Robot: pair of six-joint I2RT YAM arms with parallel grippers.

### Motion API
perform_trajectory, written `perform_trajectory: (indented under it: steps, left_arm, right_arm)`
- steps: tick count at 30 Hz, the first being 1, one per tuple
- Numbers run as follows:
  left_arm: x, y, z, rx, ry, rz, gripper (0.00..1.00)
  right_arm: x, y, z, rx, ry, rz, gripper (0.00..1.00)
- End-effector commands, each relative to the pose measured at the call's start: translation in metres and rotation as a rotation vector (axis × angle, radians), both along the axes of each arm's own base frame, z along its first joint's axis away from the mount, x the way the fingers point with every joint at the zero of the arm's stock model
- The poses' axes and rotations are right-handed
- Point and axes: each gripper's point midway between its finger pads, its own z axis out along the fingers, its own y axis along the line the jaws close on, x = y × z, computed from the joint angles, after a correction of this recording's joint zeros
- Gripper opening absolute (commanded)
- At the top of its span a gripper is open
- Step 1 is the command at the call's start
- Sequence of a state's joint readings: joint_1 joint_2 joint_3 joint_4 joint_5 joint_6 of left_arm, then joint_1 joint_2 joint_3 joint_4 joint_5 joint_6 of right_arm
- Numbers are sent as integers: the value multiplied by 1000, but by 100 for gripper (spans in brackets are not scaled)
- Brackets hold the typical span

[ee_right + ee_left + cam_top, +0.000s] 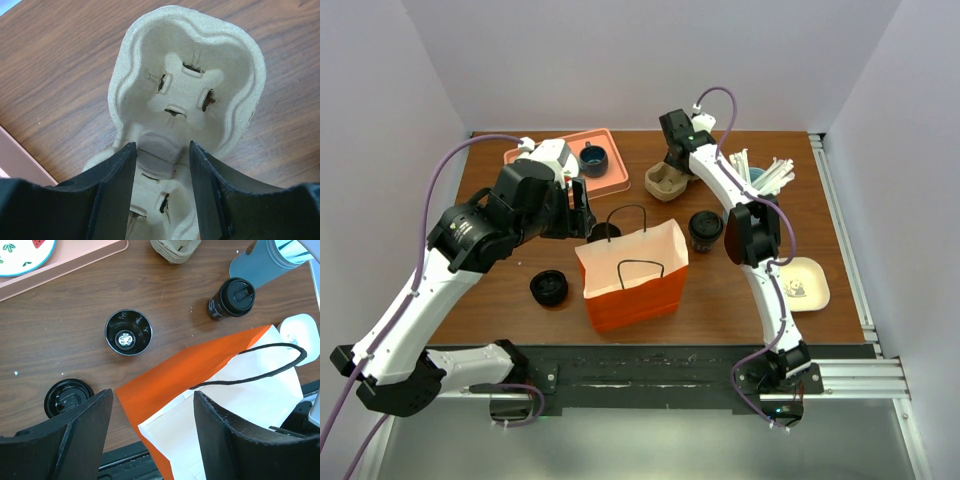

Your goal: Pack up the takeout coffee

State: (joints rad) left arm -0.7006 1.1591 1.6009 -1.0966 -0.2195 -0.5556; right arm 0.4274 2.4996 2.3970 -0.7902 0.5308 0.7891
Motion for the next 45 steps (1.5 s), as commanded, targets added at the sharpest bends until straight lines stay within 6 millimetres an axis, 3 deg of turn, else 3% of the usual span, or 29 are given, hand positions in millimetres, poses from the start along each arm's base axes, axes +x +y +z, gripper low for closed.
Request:
perform_trajectory:
  steps: [1,16,29,45]
  left_arm:
    - [3,0,16,-33,-55,-2,71]
    - [4,3,17,-33,-65,11,71]
    - [-1,11,23,-22,-80,21,71]
    - [-7,15,23,-27,-84,16,71]
  right_arm:
    - [2,5,10,31,-31,-28,51]
    - [1,4,4,34,-6,-44,51]
    - [3,5,8,30,-23,-21,32]
    - [12,-1,75,14,-160,76,26]
